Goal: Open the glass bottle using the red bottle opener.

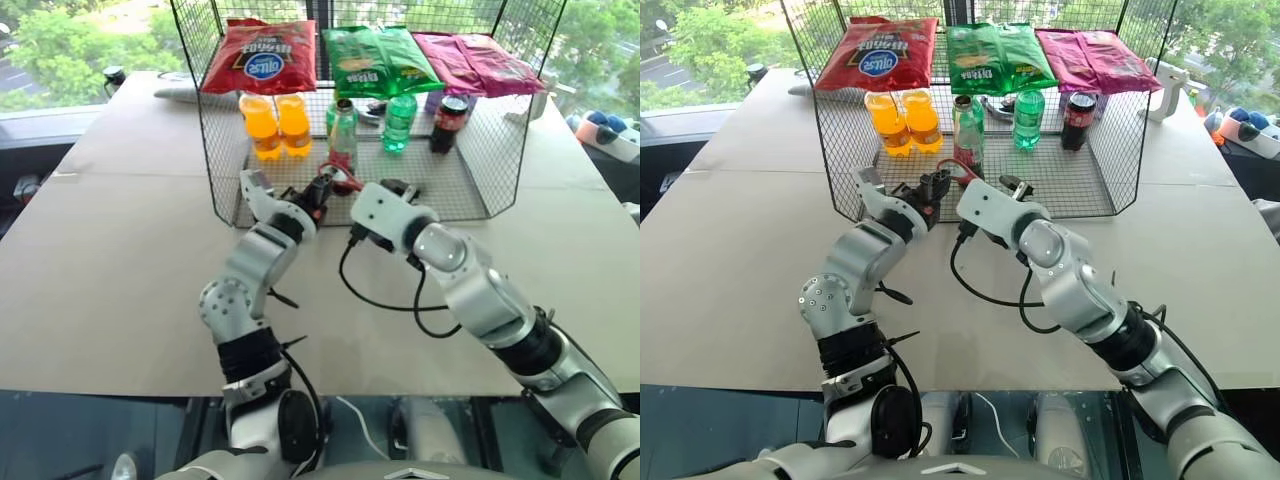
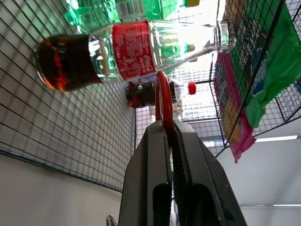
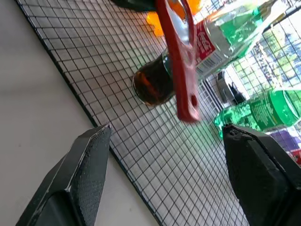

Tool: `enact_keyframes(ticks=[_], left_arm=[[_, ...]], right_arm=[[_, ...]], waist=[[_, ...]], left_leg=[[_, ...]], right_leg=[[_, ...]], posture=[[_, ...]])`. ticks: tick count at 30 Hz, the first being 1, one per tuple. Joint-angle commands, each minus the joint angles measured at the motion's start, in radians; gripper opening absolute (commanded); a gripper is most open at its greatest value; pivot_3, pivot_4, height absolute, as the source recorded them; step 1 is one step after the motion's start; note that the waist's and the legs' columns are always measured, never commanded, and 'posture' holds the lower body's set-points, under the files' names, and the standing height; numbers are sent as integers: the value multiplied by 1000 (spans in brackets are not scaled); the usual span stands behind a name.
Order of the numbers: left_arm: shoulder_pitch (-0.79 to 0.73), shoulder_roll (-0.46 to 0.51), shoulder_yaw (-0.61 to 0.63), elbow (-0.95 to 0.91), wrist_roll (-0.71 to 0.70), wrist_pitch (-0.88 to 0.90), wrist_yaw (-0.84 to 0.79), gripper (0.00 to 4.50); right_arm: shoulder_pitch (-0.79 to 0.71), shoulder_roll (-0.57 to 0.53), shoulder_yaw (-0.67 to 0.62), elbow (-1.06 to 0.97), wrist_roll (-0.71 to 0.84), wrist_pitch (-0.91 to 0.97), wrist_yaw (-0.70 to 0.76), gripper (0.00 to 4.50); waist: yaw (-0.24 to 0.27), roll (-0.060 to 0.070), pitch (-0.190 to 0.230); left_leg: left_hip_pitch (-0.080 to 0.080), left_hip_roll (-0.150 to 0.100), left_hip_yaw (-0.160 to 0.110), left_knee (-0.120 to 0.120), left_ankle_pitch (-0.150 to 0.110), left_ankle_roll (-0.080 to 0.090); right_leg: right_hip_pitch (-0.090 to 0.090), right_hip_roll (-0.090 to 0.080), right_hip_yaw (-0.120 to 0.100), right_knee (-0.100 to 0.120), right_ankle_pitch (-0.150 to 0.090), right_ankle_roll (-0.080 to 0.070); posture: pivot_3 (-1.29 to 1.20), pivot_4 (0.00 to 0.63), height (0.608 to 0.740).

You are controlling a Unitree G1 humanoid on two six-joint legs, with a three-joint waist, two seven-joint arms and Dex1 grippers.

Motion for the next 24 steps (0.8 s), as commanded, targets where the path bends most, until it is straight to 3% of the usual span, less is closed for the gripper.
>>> enact_keyframes(ticks=[1, 13, 24], left_arm=[[-14, -29, -48, -11, -55, -40, 14, 0], [-33, 2, -134, -9, -111, -117, 107, 0], [-12, 51, -143, 10, -133, -138, 87, 0]], right_arm=[[-34, 19, -4, 11, -43, -58, -20, 3732], [-76, 12, 35, 101, -204, -204, -3, 3732], [-64, 13, 8, 115, -288, -214, 32, 3732]], waist=[[1, 0, 0], [0, 0, 0], [0, 0, 0]], left_leg=[[0, 0, 0, 0, 0, 0], [0, 0, 3, 0, 1, -2], [0, 0, 4, -1, 1, -3]], right_leg=[[0, 0, 0, 0, 0, 0], [0, 0, -1, -1, 0, 0], [0, 0, -1, -1, 0, 0]], posture=[[0, 150, 740], [0, 150, 740], [0, 150, 740]])
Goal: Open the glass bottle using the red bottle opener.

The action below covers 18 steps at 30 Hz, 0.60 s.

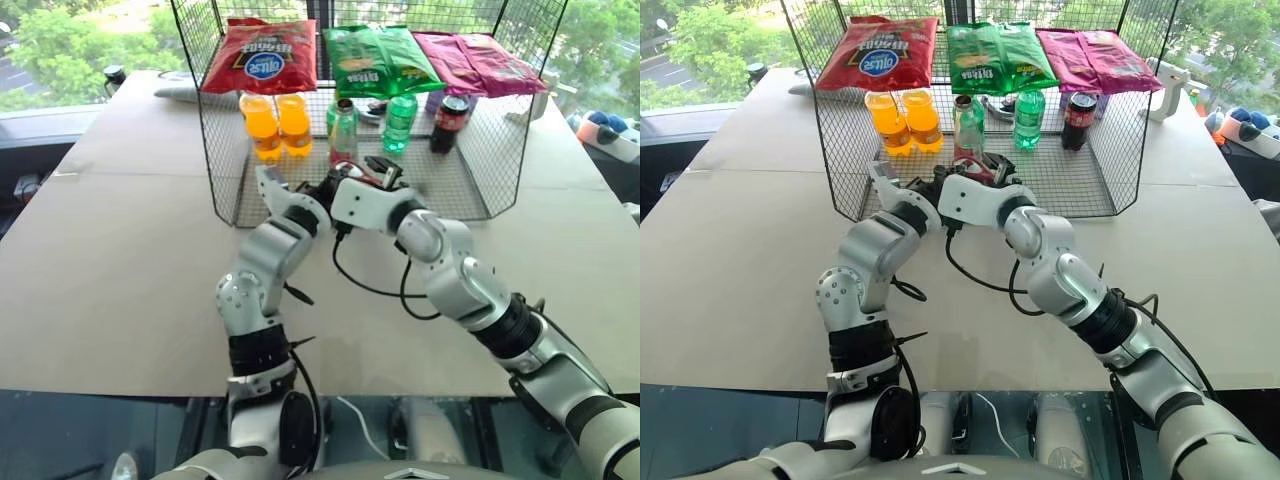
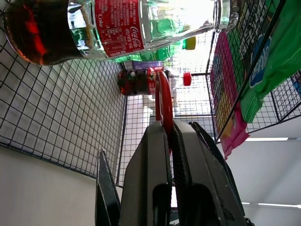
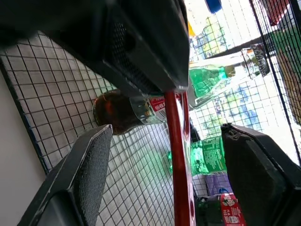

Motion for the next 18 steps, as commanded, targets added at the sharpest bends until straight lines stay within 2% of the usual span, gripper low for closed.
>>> enact_keyframes(ticks=[1, 6, 9, 13, 14, 16, 18], left_arm=[[-2, 11, -21, -8, -30, -5, -22, 0], [3, 27, -25, 6, -36, -6, -40, 0], [3, 34, -26, 14, -39, -12, -49, 0], [0, 36, -20, 24, -40, -25, -56, 0], [-1, 35, -19, 26, -40, -29, -56, 0], [-2, 38, -17, 28, -42, -30, -58, 0], [-3, 42, -19, 32, -44, -30, -61, 0]], right_arm=[[-9, 3, -30, -21, -34, -7, 11, 3732], [-4, 10, -36, -23, -50, -7, 21, 3732], [-1, 13, -36, -24, -60, -8, 28, 2956], [3, 14, -34, -27, -74, -11, 39, 1208], [5, 14, -33, -28, -78, -11, 41, 442], [7, 13, -32, -29, -84, -11, 43, 141], [10, 12, -32, -26, -90, -14, 45, 141]], waist=[[0, 0, 0], [0, 0, 0], [0, 0, 0], [0, 0, 0], [0, 0, 0], [0, 0, 0], [0, 0, 0]], left_leg=[[0, 0, 0, 0, 0, 0], [0, 0, 0, 0, 0, 0], [0, 0, 0, 0, 0, 0], [0, 0, 0, 0, 0, 0], [0, 0, 0, 0, 0, 0], [0, 0, 0, 0, 0, 0], [0, 0, 0, -1, 0, 0]], right_leg=[[0, 0, 0, 0, 0, 0], [0, 0, 0, -1, 0, 0], [0, 0, 0, -1, 0, 0], [0, 0, 0, -1, 0, 0], [0, 0, 0, -1, 0, 0], [0, 0, 0, -1, 0, 0], [0, 0, -1, -1, 0, 0]], posture=[[0, 150, 740], [0, 150, 740], [0, 150, 740], [0, 150, 740], [0, 150, 740], [0, 150, 740], [0, 150, 740]])
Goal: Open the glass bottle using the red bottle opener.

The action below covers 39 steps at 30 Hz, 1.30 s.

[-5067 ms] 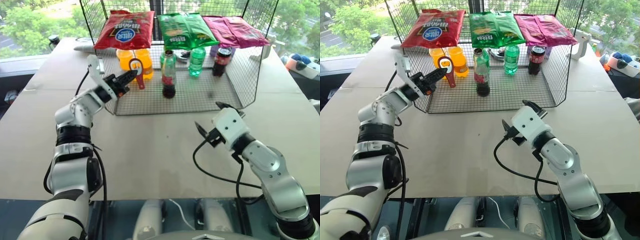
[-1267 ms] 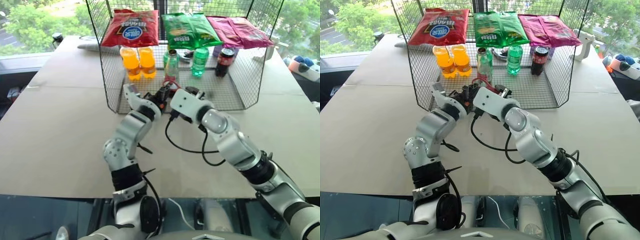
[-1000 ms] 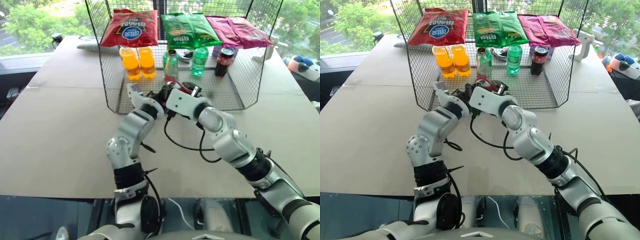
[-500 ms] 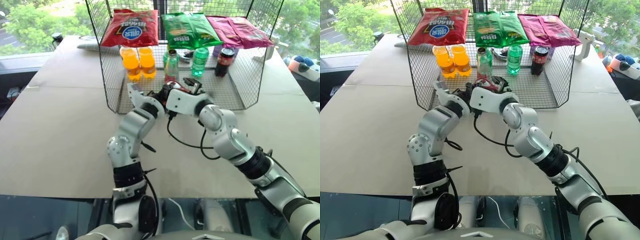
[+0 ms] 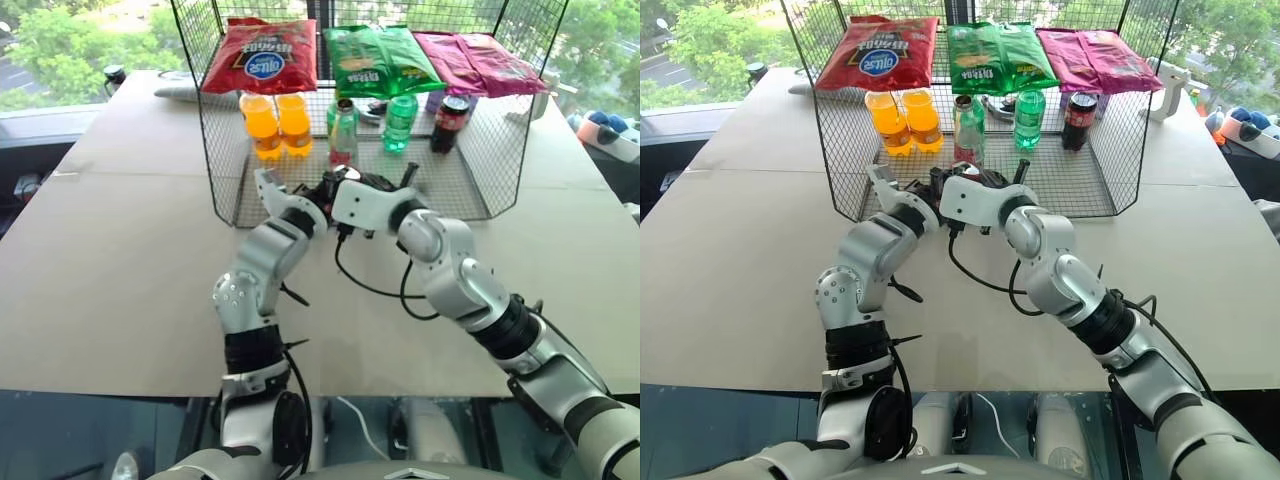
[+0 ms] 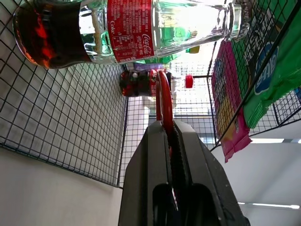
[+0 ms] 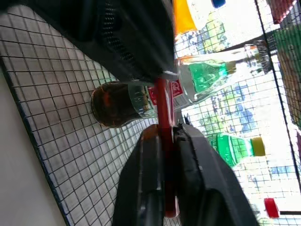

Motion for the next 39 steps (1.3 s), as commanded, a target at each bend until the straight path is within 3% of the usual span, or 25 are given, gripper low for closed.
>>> enact_keyframes(ticks=[1, 8, 9, 13, 25, 28, 30, 31, 32, 37, 39], left_arm=[[-10, 8, -6, -14, -21, -8, -17, 0], [0, 12, -8, -10, -27, -7, -28, 0], [2, 12, -8, -9, -28, -6, -30, 0], [8, 16, -8, -5, -32, -7, -39, 0], [1, 29, -6, 3, -46, -13, -35, 0], [-2, 29, -11, -1, -49, -13, -30, 0], [-4, 29, -13, -3, -50, -14, -28, 0], [-4, 29, -14, -4, -51, -14, -28, 0], [-5, 31, -14, -3, -52, -13, -29, 0], [1, 38, -8, -10, -114, 11, -60, 0], [20, 76, -30, -36, -133, 66, -96, 670]], right_arm=[[1, 0, -27, -25, -30, -12, 4, 141], [6, -4, -39, -23, -47, 2, 37, 141], [6, -4, -42, -24, -48, 3, 40, 851], [1, -5, -38, -14, -70, -4, 35, 2479], [-1, 14, -33, 6, -85, -21, 40, 2479], [-4, 19, -36, 16, -86, -24, 41, 1812], [-4, 23, -40, 22, -84, -25, 42, 676], [-4, 25, -41, 24, -85, -25, 41, 572], [-3, 25, -43, 26, -86, -25, 40, 180], [3, 25, -54, 27, -102, -32, 35, 84], [11, 19, -65, 18, -104, -38, 29, 0]], waist=[[0, 0, 0], [0, 0, 0], [0, 0, 0], [0, 0, 0], [0, 0, 0], [0, 0, 0], [0, 0, 0], [0, 0, 0], [0, 0, 0], [0, 0, 0], [-1, 0, 0]], left_leg=[[0, 0, 0, 0, 0, 0], [0, 0, 0, -1, 0, 0], [0, 0, 0, -1, 0, 0], [0, 0, 0, -1, 0, 0], [0, 0, 0, -1, 0, 0], [0, 0, 0, -1, 0, 0], [0, 0, 0, -2, 0, 0], [0, 0, 0, -2, 0, 0], [0, 0, 0, -2, 0, 0], [0, 0, 0, -2, 0, 0], [-1, 0, 0, -2, 0, 0]], right_leg=[[0, 0, 0, 0, 0, 0], [0, 0, 0, -1, 0, 0], [0, 0, 0, -1, 0, 0], [0, 0, 0, -1, 0, 0], [0, 0, 0, -2, 0, 0], [0, 0, 0, -2, 0, 0], [0, 0, 0, -2, 0, 0], [0, 0, 0, -2, 0, 0], [0, 0, 0, -2, 0, 0], [0, 0, 0, -3, 0, 0], [0, 0, 0, -3, 0, 0]], posture=[[0, 150, 740], [0, 150, 740], [0, 150, 740], [0, 150, 740], [0, 150, 740], [0, 150, 740], [0, 150, 740], [0, 150, 740], [0, 150, 740], [0, 150, 740], [0, 150, 740]])
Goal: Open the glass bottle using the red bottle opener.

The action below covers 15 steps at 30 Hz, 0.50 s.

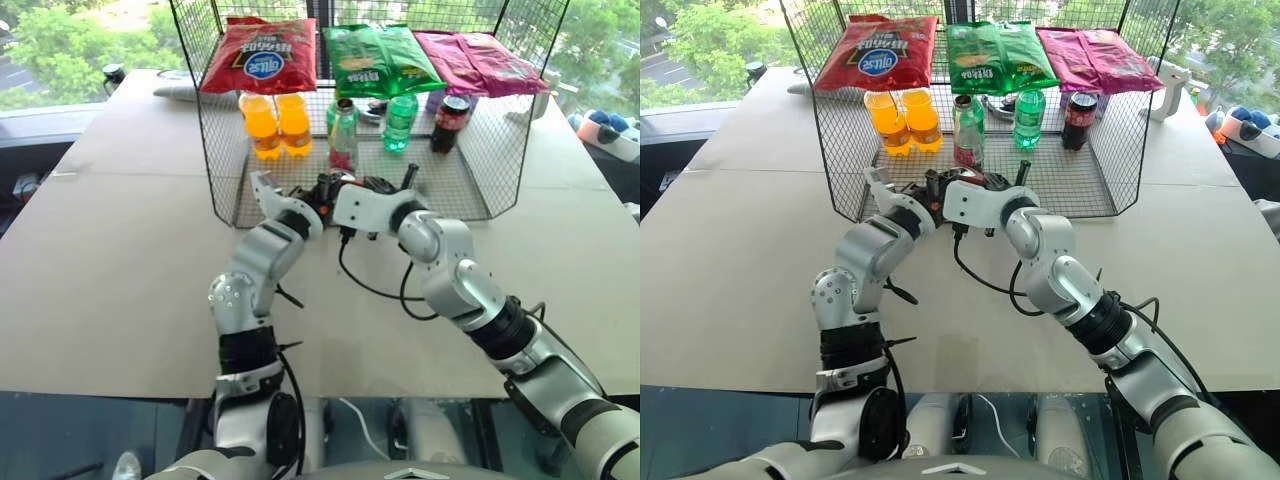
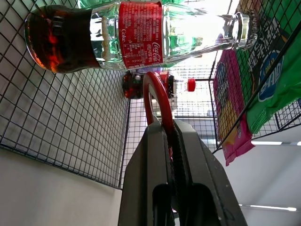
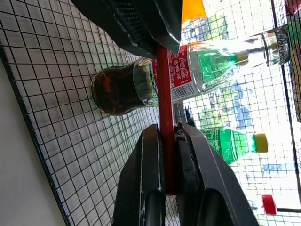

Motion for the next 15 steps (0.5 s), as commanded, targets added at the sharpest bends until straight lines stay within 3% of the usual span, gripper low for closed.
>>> enact_keyframes(ticks=[1, 5, 7, 8, 15], left_arm=[[18, 64, -45, -58, -50, 89, -65, 880], [59, 317, -135, -66, 142, 234, -223, 2814], [82, 448, -148, -88, 213, 255, -421, 3724], [91, 525, -178, -109, 317, 211, -534, 4082], [65, 801, -273, -62, 763, -74, -997, 4082]], right_arm=[[13, -5, -59, -38, -5, -11, -19, 0], [99, -21, -126, -145, 24, -12, -14, 0], [163, -51, -162, -230, 33, -10, 10, 0], [205, -54, -199, -286, 68, -8, 25, 0], [372, -91, -339, -521, 199, -8, 104, 0]], waist=[[0, 0, 0], [-2, 0, 0], [-5, 1, 1], [-7, 2, 1], [-4, 3, 1]], left_leg=[[0, 0, 0, 0, 0, 0], [0, 0, 0, -2, 0, 0], [0, 0, 1, -3, 0, -1], [0, 0, 2, -5, 0, -1], [0, 0, 2, -18, 2, -7]], right_leg=[[0, 0, 0, 0, 0, 0], [0, 0, 0, -1, 0, 0], [-1, 1, 0, -1, 0, 0], [-2, 1, 0, -2, 0, 0], [-5, 0, -1, -9, -1, -1]], posture=[[0, 150, 740], [0, 150, 740], [0, 150, 740], [0, 150, 740], [0, 150, 740]])
